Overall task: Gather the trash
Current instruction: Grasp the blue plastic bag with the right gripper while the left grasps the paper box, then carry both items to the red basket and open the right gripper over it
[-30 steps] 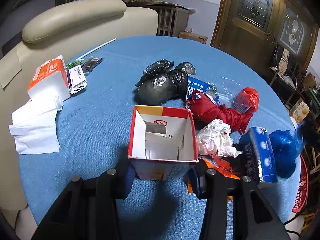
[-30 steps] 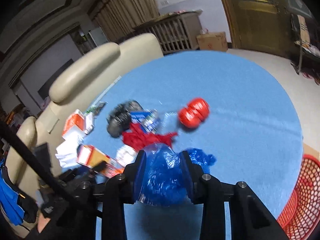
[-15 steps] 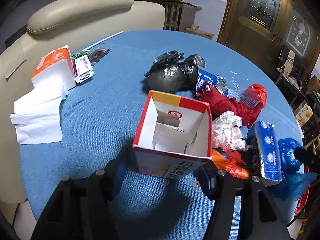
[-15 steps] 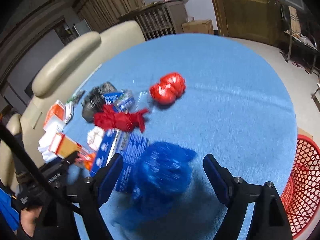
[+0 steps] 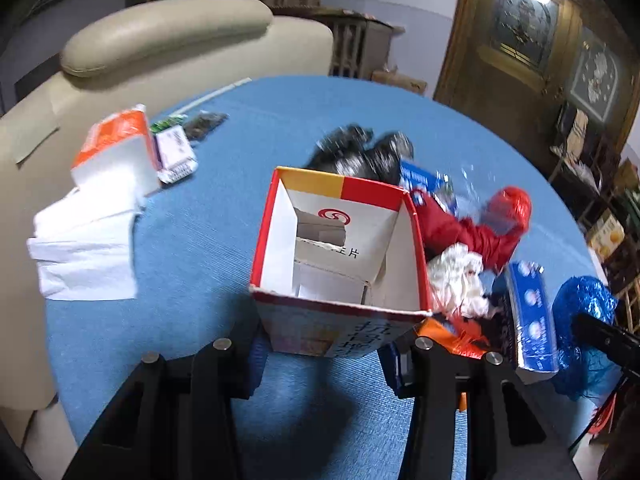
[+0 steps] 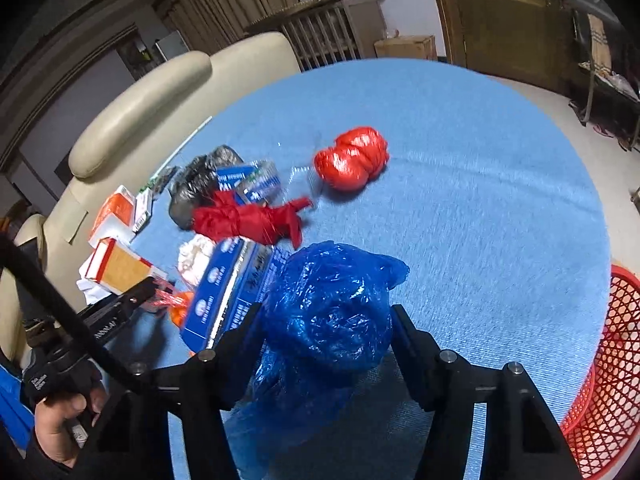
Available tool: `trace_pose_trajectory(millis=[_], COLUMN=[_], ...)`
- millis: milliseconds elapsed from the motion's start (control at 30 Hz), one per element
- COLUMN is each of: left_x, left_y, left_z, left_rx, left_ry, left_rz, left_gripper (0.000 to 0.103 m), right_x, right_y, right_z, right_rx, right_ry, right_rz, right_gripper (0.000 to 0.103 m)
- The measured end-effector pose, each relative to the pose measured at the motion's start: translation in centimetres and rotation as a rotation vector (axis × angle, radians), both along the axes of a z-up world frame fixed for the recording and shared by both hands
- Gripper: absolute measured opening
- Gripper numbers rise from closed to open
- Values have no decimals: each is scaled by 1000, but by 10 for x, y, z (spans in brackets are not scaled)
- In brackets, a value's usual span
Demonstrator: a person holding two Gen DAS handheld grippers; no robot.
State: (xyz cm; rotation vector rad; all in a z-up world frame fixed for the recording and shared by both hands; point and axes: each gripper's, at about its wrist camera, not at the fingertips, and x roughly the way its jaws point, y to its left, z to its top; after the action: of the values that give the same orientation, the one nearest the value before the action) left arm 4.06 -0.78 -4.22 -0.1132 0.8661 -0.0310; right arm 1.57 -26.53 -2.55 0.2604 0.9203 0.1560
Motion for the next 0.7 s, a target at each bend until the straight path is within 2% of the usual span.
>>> trace_pose_trajectory(millis=[200,367,700], left_x=[-21,-34,-45], left_y=[10,13,-5], left_z=[24,38,57], left_rx=[22,20,17], left_ry=[-52,-85,-142], left_rz=[29,36,-16], left_gripper=[49,49,49], right_x=[-11,-17,-28], right_y=[3,9,8], right_z=[24,36,48], right_rx=[-7,2,-5], right_ry=[-76,-105,-141], right_rz=[2,14,2], right_gripper=[65,65,65])
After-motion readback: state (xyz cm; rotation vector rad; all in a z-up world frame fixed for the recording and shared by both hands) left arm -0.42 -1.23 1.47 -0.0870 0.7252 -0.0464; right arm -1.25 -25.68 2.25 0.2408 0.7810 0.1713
